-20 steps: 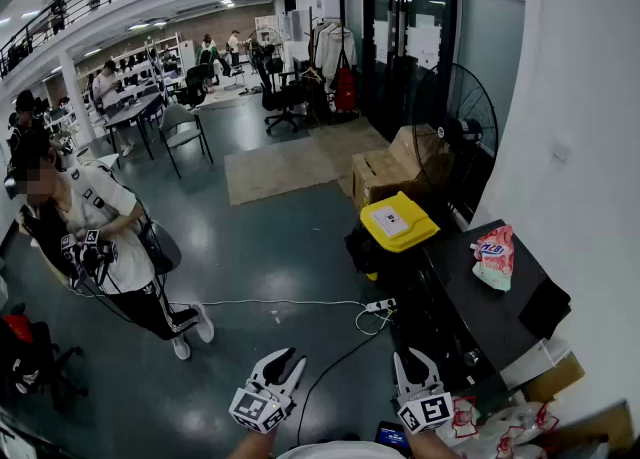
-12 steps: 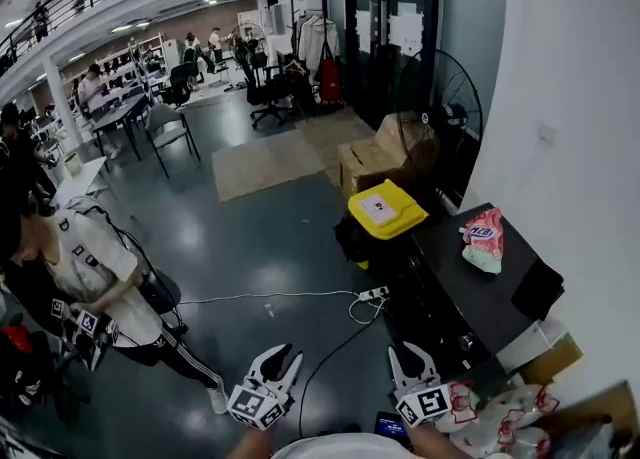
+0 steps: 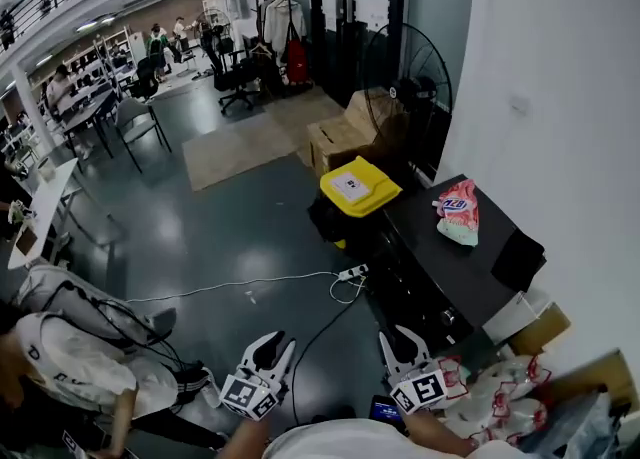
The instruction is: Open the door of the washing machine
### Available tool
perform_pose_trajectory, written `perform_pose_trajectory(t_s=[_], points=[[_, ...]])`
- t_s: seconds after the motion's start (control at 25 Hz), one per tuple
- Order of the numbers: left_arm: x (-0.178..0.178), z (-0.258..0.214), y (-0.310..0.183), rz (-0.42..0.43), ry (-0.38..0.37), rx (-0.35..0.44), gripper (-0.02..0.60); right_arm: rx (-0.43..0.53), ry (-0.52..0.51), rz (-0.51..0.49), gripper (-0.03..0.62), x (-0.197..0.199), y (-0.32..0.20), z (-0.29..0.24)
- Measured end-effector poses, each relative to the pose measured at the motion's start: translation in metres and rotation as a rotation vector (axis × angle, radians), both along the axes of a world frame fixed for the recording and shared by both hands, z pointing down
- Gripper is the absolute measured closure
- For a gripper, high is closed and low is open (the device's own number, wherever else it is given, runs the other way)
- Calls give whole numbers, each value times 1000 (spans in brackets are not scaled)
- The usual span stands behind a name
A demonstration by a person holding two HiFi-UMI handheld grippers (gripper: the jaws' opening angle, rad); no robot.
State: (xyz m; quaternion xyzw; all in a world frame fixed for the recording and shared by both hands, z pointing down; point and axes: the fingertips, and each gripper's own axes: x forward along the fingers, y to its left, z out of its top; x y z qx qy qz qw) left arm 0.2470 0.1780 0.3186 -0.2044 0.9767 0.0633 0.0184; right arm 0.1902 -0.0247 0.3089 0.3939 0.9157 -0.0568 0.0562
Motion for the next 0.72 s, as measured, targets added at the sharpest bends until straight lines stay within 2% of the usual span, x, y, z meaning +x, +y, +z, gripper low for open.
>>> perform_pose_trajectory(t_s=[0.4,0.72], points=[[-19,1,-6,2,7,1,466,4,10,22,520,-20,-18,4],[-36,5,-17,-11,17,8,466,-8,10,-14,519,-45,-24,8]])
